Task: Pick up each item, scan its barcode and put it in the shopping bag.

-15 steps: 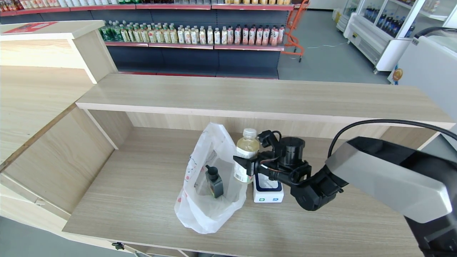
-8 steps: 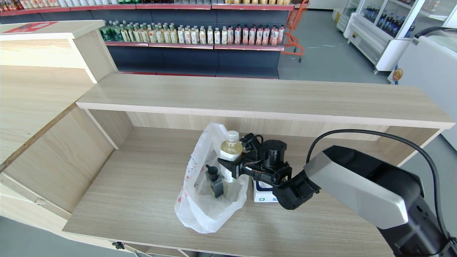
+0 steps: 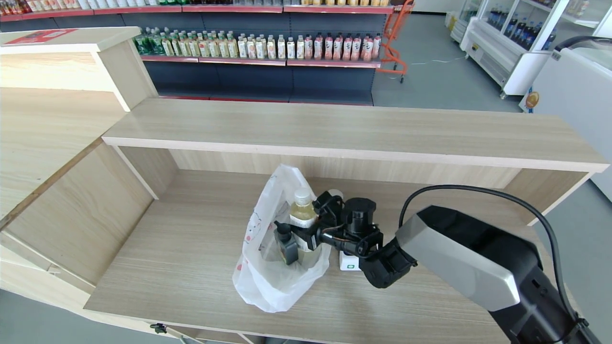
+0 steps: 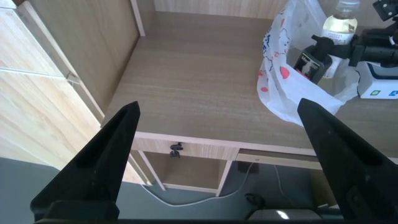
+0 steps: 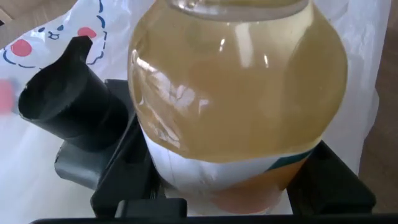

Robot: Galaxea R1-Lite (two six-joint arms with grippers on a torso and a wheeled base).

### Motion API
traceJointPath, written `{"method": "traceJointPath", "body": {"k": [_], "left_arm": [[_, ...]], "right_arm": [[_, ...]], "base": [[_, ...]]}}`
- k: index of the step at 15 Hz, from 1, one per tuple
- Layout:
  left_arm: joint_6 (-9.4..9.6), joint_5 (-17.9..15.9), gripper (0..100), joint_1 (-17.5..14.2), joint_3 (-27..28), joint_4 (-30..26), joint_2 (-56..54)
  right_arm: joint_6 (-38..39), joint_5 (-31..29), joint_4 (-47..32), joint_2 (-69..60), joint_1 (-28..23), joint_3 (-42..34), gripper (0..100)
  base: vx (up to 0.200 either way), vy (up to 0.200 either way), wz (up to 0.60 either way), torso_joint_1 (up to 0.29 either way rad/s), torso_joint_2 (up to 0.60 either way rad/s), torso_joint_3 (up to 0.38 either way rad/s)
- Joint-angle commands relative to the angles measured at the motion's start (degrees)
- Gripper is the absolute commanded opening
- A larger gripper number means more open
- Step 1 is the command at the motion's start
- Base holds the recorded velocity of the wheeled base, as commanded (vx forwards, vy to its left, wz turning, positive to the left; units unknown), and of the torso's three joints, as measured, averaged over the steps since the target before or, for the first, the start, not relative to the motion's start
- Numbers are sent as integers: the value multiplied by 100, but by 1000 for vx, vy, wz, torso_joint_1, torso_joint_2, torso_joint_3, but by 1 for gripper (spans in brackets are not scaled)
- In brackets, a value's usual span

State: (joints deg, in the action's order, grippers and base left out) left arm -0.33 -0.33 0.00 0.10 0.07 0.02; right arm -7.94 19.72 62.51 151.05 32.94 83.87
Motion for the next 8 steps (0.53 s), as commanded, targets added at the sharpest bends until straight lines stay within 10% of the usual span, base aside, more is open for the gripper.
{"method": "traceJointPath", "body": {"k": [1,8], "left_arm": [[-2,-2,100,0,-1,1,-2],[-2,-2,100,0,-1,1,-2]], "right_arm": [[-6,5,-2,73,2,42,100],[1804,5,-459,-779,-174,50,100]], "base": [[0,0,0,0,0,0],[0,0,0,0,0,0]]}}
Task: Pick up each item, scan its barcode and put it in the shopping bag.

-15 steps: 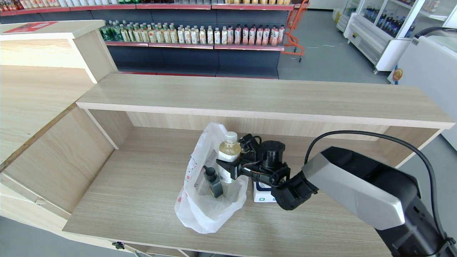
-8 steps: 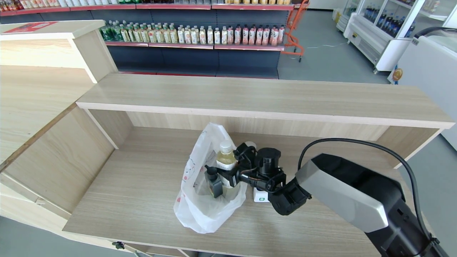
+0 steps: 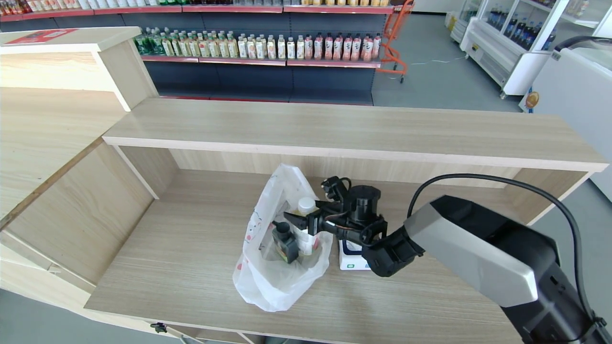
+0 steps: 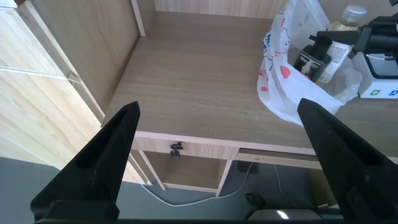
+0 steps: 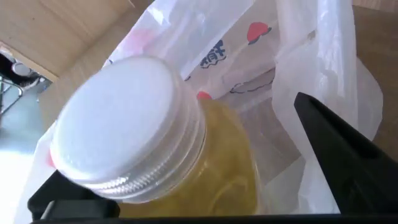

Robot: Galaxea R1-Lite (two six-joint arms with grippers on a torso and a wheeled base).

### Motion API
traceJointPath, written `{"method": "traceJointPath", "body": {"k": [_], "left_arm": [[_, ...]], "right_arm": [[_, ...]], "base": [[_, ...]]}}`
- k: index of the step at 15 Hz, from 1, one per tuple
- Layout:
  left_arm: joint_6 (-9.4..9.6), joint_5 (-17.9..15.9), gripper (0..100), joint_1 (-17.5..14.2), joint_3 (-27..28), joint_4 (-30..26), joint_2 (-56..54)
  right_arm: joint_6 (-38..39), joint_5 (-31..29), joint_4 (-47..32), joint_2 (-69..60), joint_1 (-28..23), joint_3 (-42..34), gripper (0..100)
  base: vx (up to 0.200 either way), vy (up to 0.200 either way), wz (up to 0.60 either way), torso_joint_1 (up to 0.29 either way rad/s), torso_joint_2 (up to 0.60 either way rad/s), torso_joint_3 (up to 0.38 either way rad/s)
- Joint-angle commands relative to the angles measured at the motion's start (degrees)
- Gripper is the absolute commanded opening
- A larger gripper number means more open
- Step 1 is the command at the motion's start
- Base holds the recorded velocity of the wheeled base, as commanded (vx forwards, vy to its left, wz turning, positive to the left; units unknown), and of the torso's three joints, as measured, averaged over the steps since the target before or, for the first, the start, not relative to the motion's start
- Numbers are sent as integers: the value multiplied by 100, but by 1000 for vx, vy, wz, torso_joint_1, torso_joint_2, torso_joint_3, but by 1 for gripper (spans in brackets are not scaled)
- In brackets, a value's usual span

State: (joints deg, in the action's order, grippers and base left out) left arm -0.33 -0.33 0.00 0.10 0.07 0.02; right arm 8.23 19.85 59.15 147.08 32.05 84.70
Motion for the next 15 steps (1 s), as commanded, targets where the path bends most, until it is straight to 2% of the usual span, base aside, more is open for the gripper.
{"method": "traceJointPath", "body": {"k": [1,5,7,8,11,13,14,15], "left_arm": [[-11,-2,100,0,-1,1,-2],[-2,-2,100,0,-1,1,-2],[-2,-2,100,0,-1,1,-2],[-2,-2,100,0,-1,1,-2],[-2,-2,100,0,-1,1,-2],[-11,-2,100,0,-1,1,-2],[-11,-2,100,0,-1,1,-2],[-11,-2,100,0,-1,1,-2]], "right_arm": [[337,-7,-264,-531,-173,-85,100],[900,2,-448,-1155,-287,-595,100],[1260,10,-448,-1656,-278,-1245,100],[1260,10,-448,-1656,-278,-1245,100],[1339,2,-439,-2368,-296,-2177,100],[1313,-7,-439,-2922,-524,-2907,100],[1313,-7,-439,-3001,-551,-3003,100],[1313,-25,-554,-3810,-788,-3715,100]], "base": [[0,0,0,0,0,0],[0,0,0,0,0,0],[0,0,0,0,0,0],[0,0,0,0,0,0],[0,0,0,0,0,0],[0,0,0,0,0,0],[0,0,0,0,0,0],[0,0,0,0,0,0]]}}
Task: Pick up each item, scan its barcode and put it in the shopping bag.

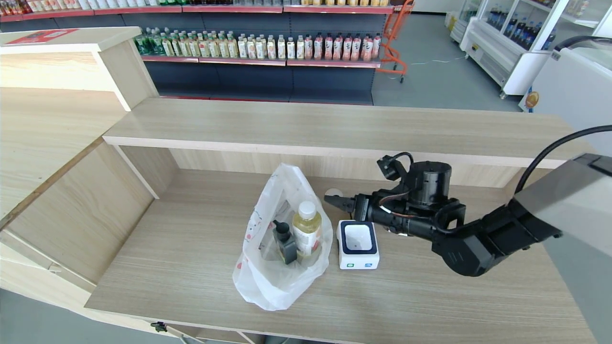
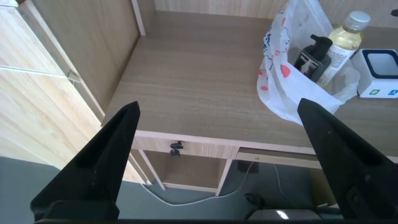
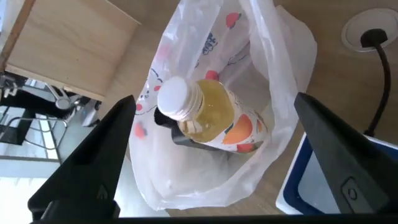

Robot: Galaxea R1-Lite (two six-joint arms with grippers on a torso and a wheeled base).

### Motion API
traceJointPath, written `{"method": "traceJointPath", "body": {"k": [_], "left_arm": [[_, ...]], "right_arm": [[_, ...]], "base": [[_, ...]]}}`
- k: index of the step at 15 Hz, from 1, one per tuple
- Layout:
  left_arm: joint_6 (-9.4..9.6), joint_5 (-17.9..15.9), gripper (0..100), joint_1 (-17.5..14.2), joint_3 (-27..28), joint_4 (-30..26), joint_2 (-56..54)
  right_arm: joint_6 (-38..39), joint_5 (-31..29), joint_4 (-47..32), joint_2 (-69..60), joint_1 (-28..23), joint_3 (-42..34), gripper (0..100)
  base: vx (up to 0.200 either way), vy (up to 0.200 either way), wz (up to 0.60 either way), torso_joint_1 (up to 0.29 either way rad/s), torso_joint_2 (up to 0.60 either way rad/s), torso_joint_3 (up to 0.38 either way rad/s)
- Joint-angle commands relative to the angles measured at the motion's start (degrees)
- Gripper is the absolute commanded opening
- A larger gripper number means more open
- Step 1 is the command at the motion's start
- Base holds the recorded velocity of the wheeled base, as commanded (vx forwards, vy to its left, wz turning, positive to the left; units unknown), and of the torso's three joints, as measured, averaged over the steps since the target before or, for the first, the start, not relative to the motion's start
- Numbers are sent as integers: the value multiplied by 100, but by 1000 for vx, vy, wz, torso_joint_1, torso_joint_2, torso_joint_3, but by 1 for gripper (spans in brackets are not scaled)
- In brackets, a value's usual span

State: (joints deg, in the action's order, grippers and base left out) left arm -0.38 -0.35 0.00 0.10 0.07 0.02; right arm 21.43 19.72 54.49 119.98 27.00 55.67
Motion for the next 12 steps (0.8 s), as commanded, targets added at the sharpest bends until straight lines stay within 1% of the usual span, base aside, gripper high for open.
{"method": "traceJointPath", "body": {"k": [1,2,3,4,5,6,7,8,9,11,12], "left_arm": [[-6,0,100,0,-1,1,-2],[3,0,100,0,-1,1,-2],[-6,0,100,0,-1,1,-2],[3,0,100,0,-1,1,-2],[3,0,100,0,-1,1,-2],[3,0,100,0,-1,1,-2],[3,0,100,0,-1,1,-2],[-6,0,100,0,-1,1,-2],[3,0,100,0,-1,1,-2],[3,0,100,0,-1,1,-2],[-6,0,100,0,-1,1,-2]], "right_arm": [[-69,-30,-510,-1864,-415,-1234,100],[-306,-48,-1151,-2708,-582,-1560,100],[-728,-127,-1951,-3552,-819,-1815,100],[-1115,-426,-2804,-4439,-1048,-1990,100],[-1247,-812,-3445,-5186,-1180,-2131,100],[-1326,-1278,-3867,-5846,-1285,-2386,100],[-1396,-1621,-3955,-6268,-1338,-2649,100],[-1449,-2262,-3973,-7094,-1593,-3291,100],[-1458,-2359,-3990,-7753,-1610,-3722,100],[-1704,-2298,-3973,-9115,-1716,-4689,100],[-1792,-2262,-3964,-9651,-1874,-5014,100]], "base": [[0,0,0,0,0,0],[0,0,0,0,0,0],[0,0,0,0,0,0],[0,0,0,0,0,0],[0,0,0,0,0,0],[0,0,0,0,0,0],[0,0,0,0,0,0],[0,0,0,0,0,0],[0,0,0,0,0,0],[0,0,0,0,0,0],[0,0,0,0,0,0]]}}
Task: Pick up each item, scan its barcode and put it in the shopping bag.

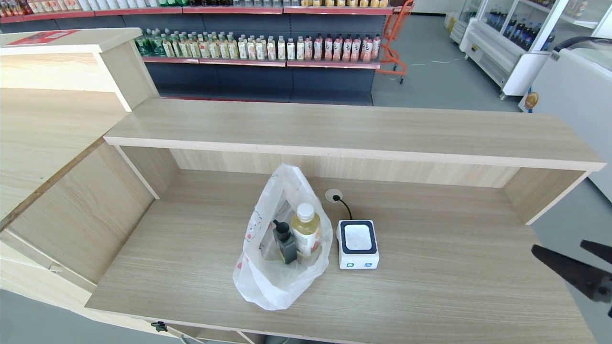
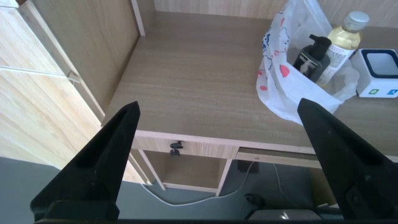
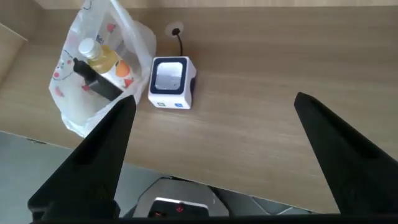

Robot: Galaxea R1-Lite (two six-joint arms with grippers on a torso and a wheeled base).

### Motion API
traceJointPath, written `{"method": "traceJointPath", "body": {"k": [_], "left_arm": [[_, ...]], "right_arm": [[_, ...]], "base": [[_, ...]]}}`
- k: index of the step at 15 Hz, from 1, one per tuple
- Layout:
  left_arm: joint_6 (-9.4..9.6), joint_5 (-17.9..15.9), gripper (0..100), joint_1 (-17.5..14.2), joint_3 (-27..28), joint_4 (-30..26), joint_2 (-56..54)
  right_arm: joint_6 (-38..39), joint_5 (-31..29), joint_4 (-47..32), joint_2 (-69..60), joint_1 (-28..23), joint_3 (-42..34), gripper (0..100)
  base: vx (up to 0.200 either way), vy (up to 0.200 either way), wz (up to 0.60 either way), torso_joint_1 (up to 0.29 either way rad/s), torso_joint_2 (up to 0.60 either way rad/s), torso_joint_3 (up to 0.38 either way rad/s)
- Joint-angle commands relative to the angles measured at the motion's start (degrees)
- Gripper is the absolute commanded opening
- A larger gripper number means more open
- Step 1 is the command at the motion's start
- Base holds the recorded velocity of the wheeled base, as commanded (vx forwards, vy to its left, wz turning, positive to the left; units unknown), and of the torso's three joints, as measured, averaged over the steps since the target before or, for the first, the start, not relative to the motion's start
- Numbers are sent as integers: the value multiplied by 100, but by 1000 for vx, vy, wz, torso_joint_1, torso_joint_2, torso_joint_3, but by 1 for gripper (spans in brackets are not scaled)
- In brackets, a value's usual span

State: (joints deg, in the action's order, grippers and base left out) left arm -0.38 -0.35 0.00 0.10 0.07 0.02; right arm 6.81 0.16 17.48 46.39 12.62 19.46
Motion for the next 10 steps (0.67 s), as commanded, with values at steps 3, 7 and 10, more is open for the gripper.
{"method": "traceJointPath", "body": {"k": [3,7,10], "left_arm": [[3,0,100,0,-1,1,-2],[-6,0,100,0,-1,1,-2],[-6,0,100,0,-1,1,-2]], "right_arm": [[-514,46,-483,-3839,-1183,-1946,100],[-444,-209,-1810,-4639,-1279,-1928,100],[-479,-209,-1810,-4639,-1279,-1928,100]], "base": [[0,0,0,0,0,0],[0,0,0,0,0,0],[0,0,0,0,0,0]]}}
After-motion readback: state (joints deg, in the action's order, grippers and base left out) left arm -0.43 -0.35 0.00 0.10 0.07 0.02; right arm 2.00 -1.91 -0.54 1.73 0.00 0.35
